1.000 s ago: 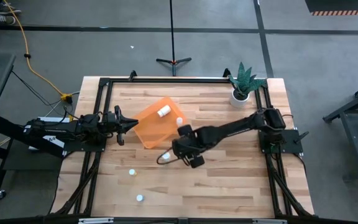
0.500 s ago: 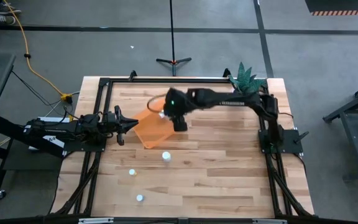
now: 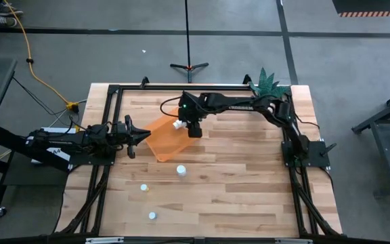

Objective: Pick and place pill bottles into a basket
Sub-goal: Put the bottom white pill bottle into the orange bin, then put the white pill bottle into the orange bin

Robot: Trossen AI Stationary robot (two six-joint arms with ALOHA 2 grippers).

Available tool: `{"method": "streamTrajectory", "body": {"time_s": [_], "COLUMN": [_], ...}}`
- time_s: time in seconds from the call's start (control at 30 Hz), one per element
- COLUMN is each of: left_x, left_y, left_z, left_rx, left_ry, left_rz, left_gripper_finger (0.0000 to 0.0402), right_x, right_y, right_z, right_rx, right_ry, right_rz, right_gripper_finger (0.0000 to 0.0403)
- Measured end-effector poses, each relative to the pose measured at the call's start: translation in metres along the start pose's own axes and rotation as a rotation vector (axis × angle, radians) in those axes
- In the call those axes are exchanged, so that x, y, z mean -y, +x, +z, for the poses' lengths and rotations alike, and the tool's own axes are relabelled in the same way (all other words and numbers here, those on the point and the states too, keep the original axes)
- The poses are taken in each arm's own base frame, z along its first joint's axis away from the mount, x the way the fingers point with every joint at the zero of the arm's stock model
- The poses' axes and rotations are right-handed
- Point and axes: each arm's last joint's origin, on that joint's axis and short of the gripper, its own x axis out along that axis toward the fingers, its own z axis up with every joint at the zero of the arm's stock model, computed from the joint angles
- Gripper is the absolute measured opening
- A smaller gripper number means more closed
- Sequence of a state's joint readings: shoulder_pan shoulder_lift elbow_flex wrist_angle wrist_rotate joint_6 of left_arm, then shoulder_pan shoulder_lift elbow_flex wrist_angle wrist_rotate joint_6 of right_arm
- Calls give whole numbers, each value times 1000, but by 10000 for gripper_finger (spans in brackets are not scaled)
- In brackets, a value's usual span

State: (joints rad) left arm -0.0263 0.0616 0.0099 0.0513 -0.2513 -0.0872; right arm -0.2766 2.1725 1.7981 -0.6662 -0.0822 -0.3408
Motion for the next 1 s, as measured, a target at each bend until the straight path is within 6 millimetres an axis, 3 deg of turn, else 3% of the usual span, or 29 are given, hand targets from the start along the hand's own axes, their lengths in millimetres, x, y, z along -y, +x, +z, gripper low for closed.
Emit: {"method": "streamTrajectory", "body": {"time_s": [0.23, 0.5, 0.7, 0.9, 1.0], "left_x": [0, 0, 0, 0, 0], "left_y": [0, 0, 0, 0, 0], "left_z": [0, 0, 0, 0, 0], "left_rx": [0, 0, 0, 0, 0], "left_ry": [0, 0, 0, 0, 0], "left_rz": [0, 0, 0, 0, 1], "left_gripper_finger": [74, 74, 74, 74, 74], "right_x": [3, 2, 3, -4, -26], "right_y": [2, 2, 0, -38, -54], "right_z": [-3, -3, -3, 11, 21], "right_rx": [-14, -11, -17, 88, 149], "right_ry": [8, 23, 26, 44, 19], "right_rz": [9, 13, -7, 45, 153], "right_gripper_finger": [172, 235, 246, 246, 247]}}
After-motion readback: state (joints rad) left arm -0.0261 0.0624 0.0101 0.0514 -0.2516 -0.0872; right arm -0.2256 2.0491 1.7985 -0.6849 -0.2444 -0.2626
